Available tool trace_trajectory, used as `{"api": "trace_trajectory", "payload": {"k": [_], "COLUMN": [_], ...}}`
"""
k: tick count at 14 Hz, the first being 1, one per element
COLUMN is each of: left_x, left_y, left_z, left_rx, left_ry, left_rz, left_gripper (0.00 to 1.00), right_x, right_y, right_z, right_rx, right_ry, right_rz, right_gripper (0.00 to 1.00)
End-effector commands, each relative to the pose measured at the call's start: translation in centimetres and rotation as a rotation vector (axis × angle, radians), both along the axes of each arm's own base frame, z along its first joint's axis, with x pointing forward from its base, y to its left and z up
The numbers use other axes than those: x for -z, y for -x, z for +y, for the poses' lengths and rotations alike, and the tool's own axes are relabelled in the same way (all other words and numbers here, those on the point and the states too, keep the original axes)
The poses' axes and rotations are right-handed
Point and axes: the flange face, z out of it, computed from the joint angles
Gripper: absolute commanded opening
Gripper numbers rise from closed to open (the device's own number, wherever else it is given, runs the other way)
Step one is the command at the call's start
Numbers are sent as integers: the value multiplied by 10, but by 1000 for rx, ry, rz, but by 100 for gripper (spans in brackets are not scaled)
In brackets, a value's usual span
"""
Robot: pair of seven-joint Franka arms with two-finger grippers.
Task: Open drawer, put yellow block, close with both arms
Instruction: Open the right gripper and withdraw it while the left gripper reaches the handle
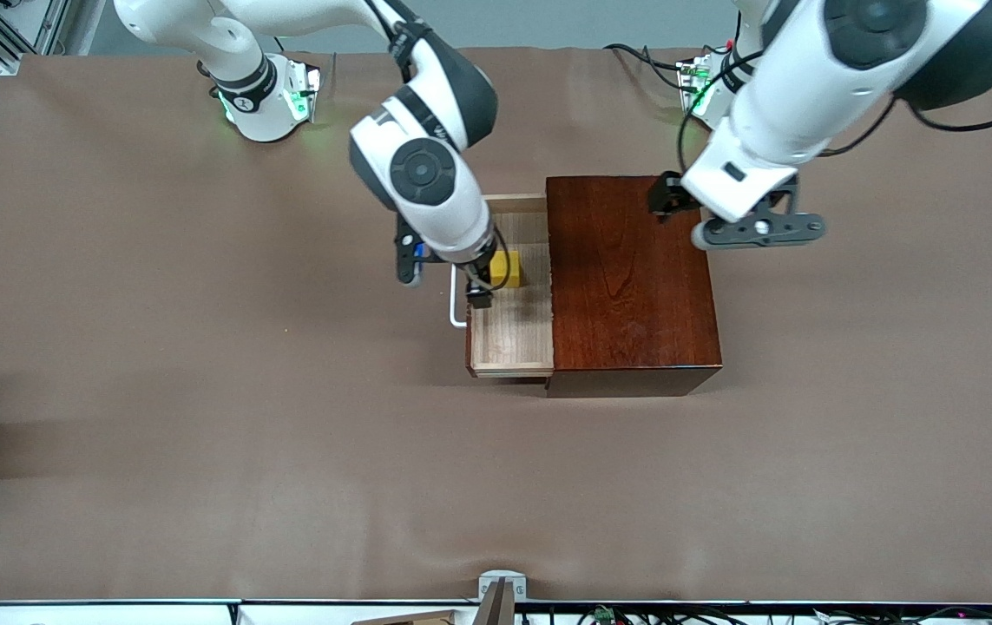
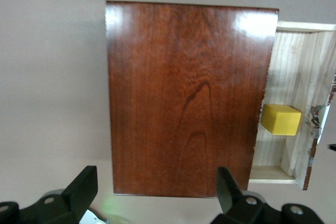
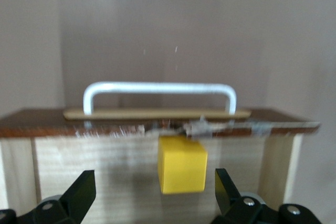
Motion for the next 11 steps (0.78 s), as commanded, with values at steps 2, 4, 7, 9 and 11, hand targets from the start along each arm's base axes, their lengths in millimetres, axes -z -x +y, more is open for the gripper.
{"api": "trace_trajectory", "payload": {"k": [2,4,7,9,11], "left_x": [12,25,50,71,87], "left_y": [7,9,5,9,12], "left_z": [-47,-91,-154,-189,-214], "left_rx": [-93,-163,-283,-364,-424], "left_ry": [16,37,34,61,99], "left_rz": [-8,-7,-28,-64,-92], "left_gripper": [100,100,100,100,100], "right_x": [-39,-57,-77,-91,-90], "right_y": [-25,-34,-40,-47,-58], "right_z": [-50,-70,-104,-128,-161], "right_rx": [-86,-130,-253,-318,-347], "right_ry": [-13,-37,-55,-77,-88], "right_rz": [61,41,50,37,71], "right_gripper": [100,100,100,100,100]}}
